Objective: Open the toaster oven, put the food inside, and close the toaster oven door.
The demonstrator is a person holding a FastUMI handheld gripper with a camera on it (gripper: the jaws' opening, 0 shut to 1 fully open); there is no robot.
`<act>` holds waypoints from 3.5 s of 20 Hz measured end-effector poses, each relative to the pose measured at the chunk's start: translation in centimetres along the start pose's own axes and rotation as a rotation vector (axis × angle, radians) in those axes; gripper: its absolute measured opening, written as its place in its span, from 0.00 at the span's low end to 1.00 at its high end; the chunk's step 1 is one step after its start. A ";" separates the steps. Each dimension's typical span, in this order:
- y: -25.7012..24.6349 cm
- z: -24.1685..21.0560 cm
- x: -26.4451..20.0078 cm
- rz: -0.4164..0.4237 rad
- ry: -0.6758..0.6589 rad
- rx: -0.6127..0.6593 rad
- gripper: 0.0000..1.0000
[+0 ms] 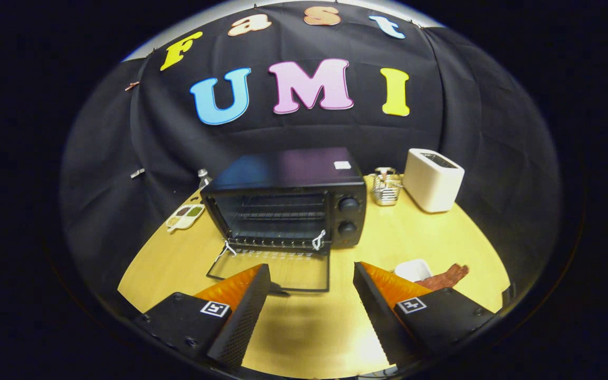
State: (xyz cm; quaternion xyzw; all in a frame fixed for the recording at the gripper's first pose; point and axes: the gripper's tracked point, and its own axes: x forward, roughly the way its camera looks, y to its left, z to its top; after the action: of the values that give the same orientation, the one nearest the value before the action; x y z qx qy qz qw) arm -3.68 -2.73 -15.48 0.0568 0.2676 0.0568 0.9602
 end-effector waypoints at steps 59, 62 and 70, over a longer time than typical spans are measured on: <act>-21.4 -3.9 4.1 0.219 0.360 0.347 0.13; -20.1 -1.9 2.8 0.205 0.314 0.397 0.13; -12.2 -0.4 0.1 0.220 0.229 0.518 0.13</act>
State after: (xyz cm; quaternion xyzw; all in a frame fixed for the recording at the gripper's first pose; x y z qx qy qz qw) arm -2.87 -14.73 -17.54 0.3216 0.3721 0.0964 0.8654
